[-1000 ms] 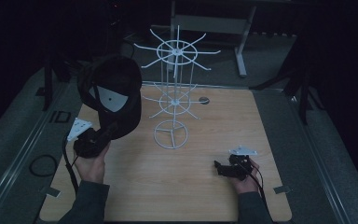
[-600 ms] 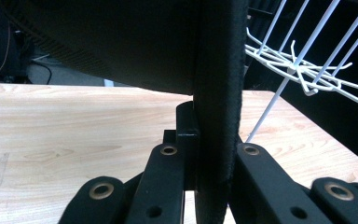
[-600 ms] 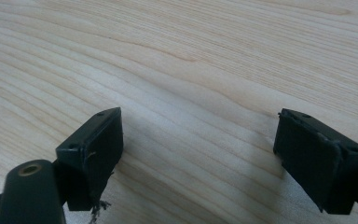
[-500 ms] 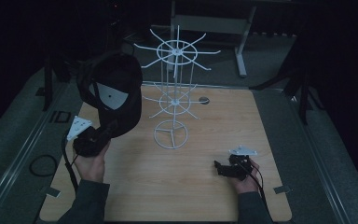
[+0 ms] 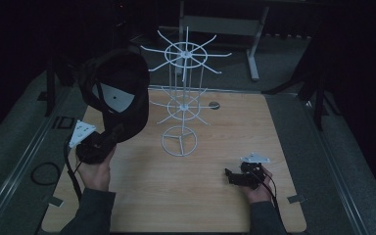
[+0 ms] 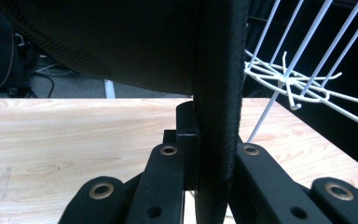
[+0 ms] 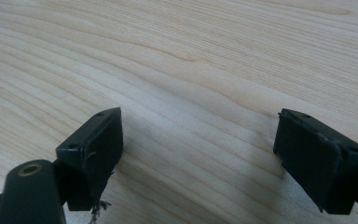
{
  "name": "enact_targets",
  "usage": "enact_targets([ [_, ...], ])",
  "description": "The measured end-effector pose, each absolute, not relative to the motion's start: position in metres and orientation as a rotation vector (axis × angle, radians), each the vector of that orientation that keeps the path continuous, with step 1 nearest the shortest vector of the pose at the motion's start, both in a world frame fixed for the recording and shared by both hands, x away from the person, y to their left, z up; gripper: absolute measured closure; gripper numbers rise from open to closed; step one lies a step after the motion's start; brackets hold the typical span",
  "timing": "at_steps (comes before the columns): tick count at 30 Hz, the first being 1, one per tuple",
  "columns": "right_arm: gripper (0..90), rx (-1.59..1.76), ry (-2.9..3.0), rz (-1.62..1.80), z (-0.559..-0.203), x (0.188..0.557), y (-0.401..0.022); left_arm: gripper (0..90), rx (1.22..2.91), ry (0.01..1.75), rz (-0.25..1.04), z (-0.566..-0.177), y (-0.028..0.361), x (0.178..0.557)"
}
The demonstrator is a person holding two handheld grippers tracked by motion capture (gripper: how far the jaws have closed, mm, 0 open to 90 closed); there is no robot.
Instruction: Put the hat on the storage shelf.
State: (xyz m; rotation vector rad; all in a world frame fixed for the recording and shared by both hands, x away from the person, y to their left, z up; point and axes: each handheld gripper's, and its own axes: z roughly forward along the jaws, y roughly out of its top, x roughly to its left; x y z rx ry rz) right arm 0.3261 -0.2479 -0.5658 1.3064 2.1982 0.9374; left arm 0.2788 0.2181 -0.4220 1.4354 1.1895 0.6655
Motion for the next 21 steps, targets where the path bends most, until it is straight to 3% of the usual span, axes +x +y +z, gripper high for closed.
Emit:
enact_targets([
  [21, 15.4, 1.308, 2.198, 0.937, -0.566, 0.326, -0.248, 86.8, 1.422, 1.175, 0.716, -0.410, 0.215, 0.274],
])
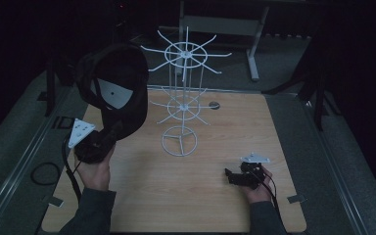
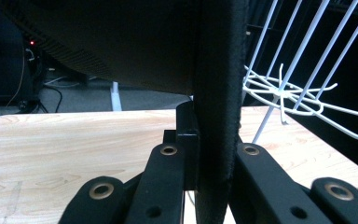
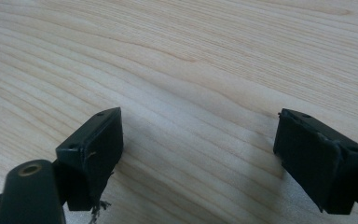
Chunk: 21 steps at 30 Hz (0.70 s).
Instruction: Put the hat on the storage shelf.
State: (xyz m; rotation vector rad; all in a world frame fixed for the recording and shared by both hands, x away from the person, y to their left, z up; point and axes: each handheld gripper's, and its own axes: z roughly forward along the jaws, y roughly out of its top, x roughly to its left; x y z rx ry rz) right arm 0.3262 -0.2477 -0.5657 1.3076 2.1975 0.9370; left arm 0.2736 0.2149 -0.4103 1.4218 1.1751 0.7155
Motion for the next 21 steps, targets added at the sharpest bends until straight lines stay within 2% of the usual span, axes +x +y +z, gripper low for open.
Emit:
enact_targets([
  [21, 15.4, 1.307, 2.198, 0.938, -0.5658, 0.3263, -0.2476, 86.8, 1.404, 1.150, 0.766, -0.4002, 0.2119, 0.2638],
])
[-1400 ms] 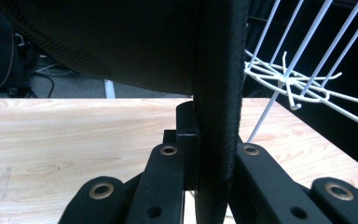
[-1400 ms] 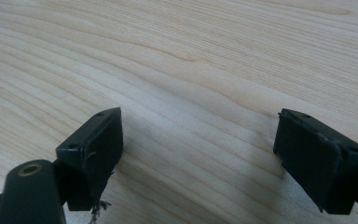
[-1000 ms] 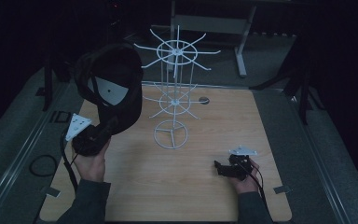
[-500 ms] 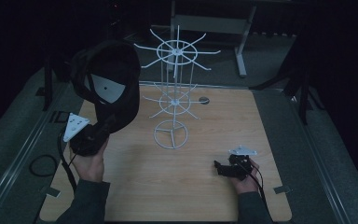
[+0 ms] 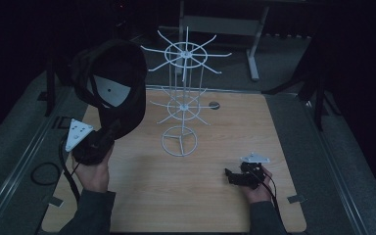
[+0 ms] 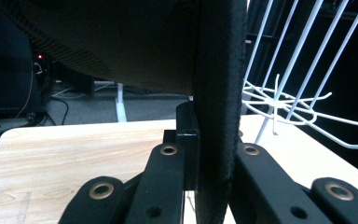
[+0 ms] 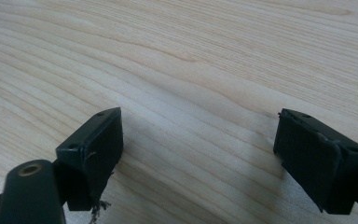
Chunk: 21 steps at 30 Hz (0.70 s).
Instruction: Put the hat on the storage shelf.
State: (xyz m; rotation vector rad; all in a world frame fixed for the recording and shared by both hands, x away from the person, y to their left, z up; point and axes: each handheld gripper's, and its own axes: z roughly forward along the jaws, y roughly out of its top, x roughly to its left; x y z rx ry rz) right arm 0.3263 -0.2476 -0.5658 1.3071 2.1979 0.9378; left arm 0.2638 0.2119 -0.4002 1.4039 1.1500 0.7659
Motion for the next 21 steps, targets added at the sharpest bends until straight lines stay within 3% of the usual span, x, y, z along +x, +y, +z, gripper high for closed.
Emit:
enact_targets([
  [21, 15.4, 1.307, 2.199, 0.936, -0.5657, 0.3263, -0.2477, 86.8, 1.386, 1.124, 0.756, -0.3950, 0.2075, 0.2569],
])
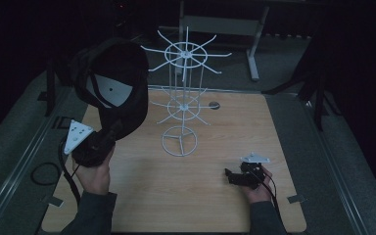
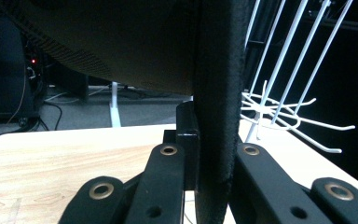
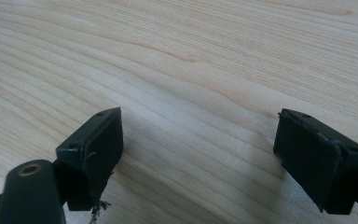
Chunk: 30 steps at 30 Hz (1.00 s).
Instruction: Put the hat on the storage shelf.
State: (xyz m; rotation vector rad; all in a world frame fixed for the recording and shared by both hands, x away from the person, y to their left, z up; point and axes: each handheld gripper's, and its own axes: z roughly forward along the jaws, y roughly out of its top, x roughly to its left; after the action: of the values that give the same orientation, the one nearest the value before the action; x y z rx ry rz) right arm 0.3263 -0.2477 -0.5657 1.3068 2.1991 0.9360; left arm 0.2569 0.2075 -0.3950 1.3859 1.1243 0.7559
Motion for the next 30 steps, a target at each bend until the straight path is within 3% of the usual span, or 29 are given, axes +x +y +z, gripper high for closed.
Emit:
enact_targets([
  [30, 15.4, 1.307, 2.199, 0.936, -0.566, 0.326, -0.248, 86.7, 1.421, 1.101, 0.788, -0.392, 0.192, 0.260],
])
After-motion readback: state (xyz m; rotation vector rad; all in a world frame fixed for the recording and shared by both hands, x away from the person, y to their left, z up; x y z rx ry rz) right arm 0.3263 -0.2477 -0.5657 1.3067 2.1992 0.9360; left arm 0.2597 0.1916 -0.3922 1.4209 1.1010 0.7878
